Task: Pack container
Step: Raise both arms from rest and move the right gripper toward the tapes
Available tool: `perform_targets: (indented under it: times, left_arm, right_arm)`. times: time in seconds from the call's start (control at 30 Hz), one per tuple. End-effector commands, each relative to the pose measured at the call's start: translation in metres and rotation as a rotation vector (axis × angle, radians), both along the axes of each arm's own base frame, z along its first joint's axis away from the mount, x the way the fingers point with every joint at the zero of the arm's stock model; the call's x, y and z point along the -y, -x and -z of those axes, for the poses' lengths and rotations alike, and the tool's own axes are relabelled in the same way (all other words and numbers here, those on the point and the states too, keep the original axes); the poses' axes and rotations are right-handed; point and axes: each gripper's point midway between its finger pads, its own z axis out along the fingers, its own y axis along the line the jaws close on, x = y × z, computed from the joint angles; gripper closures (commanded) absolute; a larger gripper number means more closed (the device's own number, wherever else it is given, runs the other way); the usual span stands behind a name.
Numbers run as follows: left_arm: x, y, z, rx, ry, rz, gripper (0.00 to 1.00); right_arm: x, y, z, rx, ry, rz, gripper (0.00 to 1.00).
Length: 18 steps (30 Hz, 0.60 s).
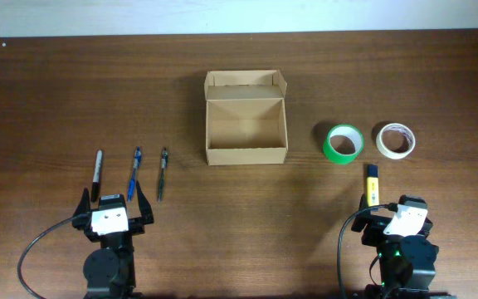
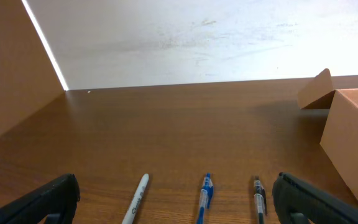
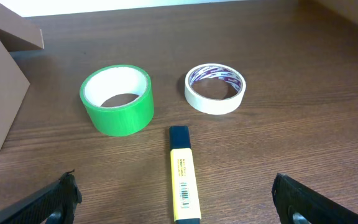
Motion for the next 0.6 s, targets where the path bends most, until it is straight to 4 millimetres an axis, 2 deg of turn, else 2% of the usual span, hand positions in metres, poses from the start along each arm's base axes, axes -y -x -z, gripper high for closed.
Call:
perform_targets:
  times: [0.0,0.3,0.5,0.57]
  left_arm:
    - [-0.001,0.000,0.002,-0.005,-0.009,-0.007,0.01]
    - [-0.001,0.000,0.002,-0.005,-0.008,-0.002,0.01]
    - [0.008,-0.002,0.000,0.003,0.000,0.051,0.01]
    - [0.020,-0.003,-0.008,0.034,0.004,0.119,0.01]
  right_arm:
    - [0.001,0.000,0.001,0.005,0.001,0.002,0.01]
    - [0.001,0.000,0.001,0.005,0.001,0.002,0.01]
    - [-0.004,-0.001,0.001,0.006,-0.010,-0.023,0.01]
    - [-0.012,-0.003,-0.001,0.020,-0.026,-0.067,0.01]
